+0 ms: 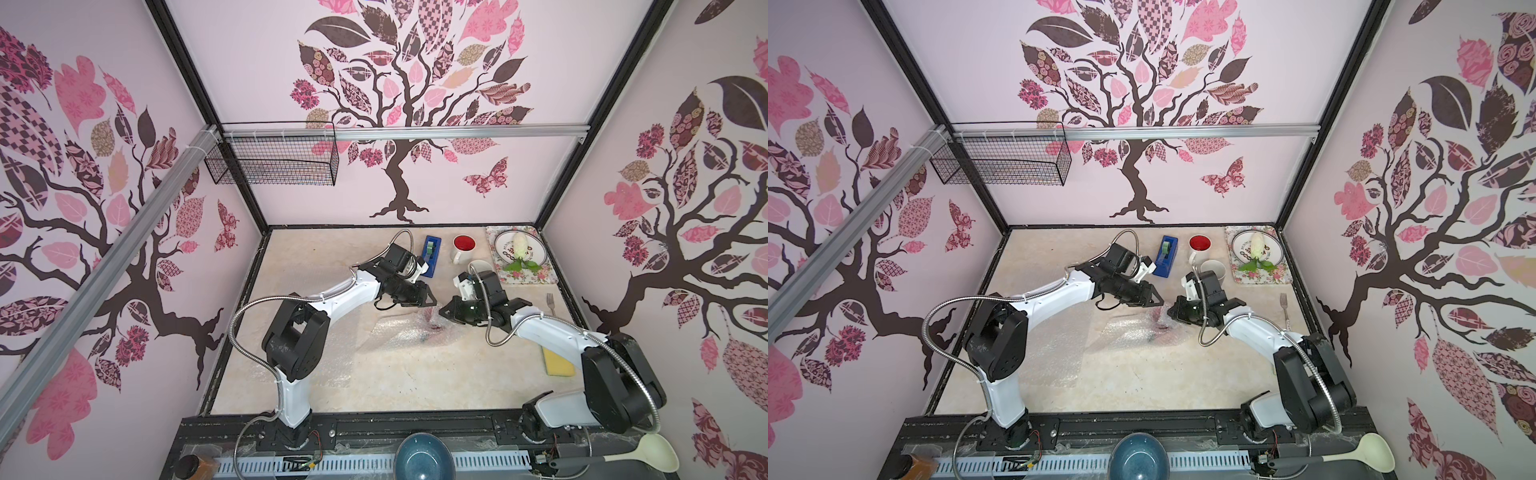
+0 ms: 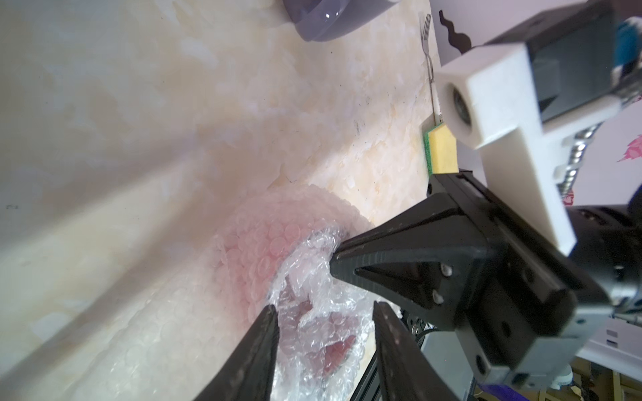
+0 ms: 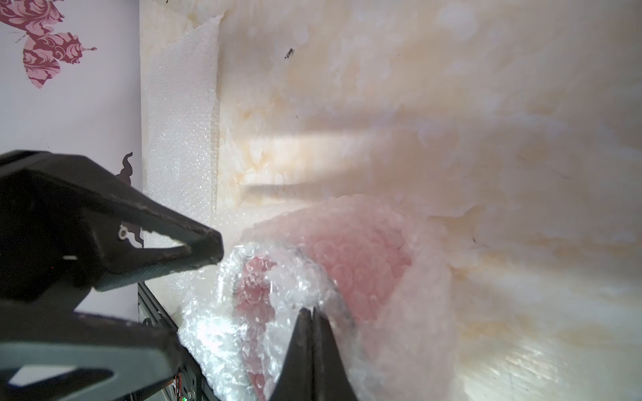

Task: Wrap mugs in bubble wrap
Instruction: Wrap the mug in bubble wrap.

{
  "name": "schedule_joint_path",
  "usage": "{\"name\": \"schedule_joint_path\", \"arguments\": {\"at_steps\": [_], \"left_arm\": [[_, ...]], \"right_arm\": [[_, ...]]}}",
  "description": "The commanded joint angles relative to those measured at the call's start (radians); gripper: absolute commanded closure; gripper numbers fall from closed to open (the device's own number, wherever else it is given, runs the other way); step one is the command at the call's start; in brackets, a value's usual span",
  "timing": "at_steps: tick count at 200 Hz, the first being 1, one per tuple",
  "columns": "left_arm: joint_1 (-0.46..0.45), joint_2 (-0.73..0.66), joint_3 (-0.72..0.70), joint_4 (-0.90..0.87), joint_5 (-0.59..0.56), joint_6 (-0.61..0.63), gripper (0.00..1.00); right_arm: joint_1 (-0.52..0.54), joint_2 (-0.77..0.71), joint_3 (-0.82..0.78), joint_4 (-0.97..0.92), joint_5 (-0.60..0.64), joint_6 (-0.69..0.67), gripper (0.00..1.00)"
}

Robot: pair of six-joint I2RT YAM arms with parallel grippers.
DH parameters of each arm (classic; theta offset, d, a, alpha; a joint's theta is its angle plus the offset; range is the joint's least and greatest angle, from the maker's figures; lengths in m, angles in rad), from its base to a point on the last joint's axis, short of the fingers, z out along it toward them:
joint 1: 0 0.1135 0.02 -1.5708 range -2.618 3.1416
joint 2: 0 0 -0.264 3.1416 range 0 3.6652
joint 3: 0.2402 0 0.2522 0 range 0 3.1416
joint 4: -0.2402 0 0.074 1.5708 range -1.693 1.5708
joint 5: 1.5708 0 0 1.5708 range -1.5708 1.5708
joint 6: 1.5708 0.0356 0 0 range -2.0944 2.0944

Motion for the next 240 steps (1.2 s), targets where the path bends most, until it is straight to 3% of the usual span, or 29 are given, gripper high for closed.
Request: {"name": "schedule_joint_path", "arguments": {"at_steps": [1,123,188,212,240], "left_arm": [[-0.009,-0.009,-0.038,-0.044,-0.021,0.05,0.52],[-0.067,0.117,0.061,-0.149,-0.133,0.075,0.5],[-0.07,0.125,0.049,-0.148,-0.156,0.075,0.5],[-0.069,0.125,0.05,-0.143,-0.161,0.071,0.5],[-0.069,0.127,0.052,-0.136,-0.159,0.068,0.5]], "right_arm": [[0.005,0.032,0.026,-0.04,0.038,0.018,1.0],[0.026,0.026,0.049,-0.046,0.002,0.078,1.0],[0.024,-0.045,0.189,-0.256,0.098,0.067,0.55],[0.02,-0.078,0.229,-0.328,0.146,0.08,0.47],[-0.016,-0.113,0.222,-0.373,0.205,0.093,0.47]]}}
